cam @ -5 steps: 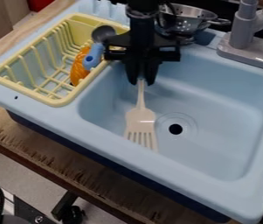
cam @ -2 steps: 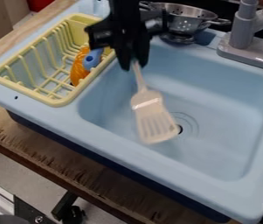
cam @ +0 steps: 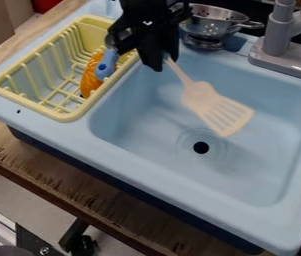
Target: Put the beige spatula in the dish drainer
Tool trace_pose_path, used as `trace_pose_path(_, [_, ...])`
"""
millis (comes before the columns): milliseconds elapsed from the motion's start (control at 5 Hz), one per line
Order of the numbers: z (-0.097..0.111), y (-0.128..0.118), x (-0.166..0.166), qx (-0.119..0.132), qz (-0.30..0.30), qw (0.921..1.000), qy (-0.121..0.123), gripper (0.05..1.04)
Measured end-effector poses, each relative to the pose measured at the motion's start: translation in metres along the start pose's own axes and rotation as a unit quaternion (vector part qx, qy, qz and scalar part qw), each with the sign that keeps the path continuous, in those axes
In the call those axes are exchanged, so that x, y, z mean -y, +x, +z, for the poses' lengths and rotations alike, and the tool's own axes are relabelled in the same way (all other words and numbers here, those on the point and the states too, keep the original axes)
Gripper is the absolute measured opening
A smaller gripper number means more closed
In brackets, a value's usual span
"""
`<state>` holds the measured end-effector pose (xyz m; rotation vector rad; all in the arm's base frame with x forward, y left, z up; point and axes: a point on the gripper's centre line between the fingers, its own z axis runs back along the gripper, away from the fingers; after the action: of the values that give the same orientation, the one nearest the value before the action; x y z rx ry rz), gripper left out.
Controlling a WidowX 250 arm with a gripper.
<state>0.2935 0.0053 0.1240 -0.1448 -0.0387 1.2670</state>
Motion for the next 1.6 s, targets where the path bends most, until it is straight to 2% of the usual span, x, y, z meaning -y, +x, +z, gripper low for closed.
trace_pose_path(200, [-0.011, -0.011, -0.002, -0.010, 0.126, 0.9919, 0.000, 0.237])
trace_pose_path(400, [-0.019, -0.023, -0.007, -0.004, 0.254, 0.9670, -0.015, 0.237])
trace_pose_path(600, [-0.019, -0.033, -0.014, -0.025, 0.290, 0.9557, -0.043, 0.237])
trace_pose_path(800, [-0.026, -0.043, -0.015, -0.024, 0.313, 0.9481, -0.052, 0.237])
trace_pose_path(1000, [-0.035, -0.049, -0.010, -0.014, 0.311, 0.9487, -0.057, 0.237])
trace_pose_path(1200, [-0.047, -0.053, -0.009, 0.000, 0.315, 0.9476, -0.052, 0.237])
trace_pose_path(1400, [-0.057, -0.053, -0.010, -0.004, 0.314, 0.9476, -0.060, 0.237])
trace_pose_path(1600, [-0.069, -0.049, -0.010, 0.004, 0.302, 0.9507, -0.070, 0.274])
